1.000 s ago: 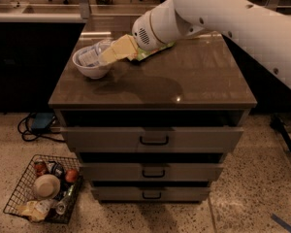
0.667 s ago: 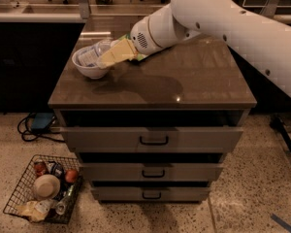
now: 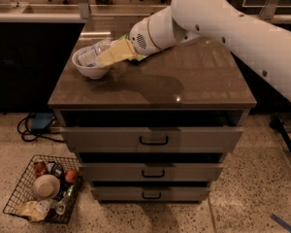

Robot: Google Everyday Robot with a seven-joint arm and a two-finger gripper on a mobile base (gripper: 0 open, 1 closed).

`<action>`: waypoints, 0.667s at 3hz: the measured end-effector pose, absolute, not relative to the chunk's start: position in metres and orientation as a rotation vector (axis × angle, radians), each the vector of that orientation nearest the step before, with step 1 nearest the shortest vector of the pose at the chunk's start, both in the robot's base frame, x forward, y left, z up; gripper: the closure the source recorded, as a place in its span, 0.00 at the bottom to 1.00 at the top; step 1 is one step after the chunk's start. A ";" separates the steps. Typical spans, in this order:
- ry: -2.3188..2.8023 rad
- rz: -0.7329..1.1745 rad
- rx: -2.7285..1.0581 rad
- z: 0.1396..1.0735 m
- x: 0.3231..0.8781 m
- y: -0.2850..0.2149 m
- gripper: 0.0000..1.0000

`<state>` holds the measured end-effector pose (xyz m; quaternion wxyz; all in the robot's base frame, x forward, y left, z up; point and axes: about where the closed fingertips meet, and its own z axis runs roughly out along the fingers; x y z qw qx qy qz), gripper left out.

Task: Pick blue plastic bottle from white bowl and place on counter

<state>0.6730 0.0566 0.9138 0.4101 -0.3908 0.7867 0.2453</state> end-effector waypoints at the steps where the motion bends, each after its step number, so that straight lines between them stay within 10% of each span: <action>1: 1.956 0.617 -0.987 0.920 0.677 0.061 0.00; 2: 1.952 0.617 -0.990 0.920 0.678 0.062 0.00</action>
Offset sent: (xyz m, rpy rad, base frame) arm 0.0087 0.0121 0.0087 0.0095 -0.0455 0.0161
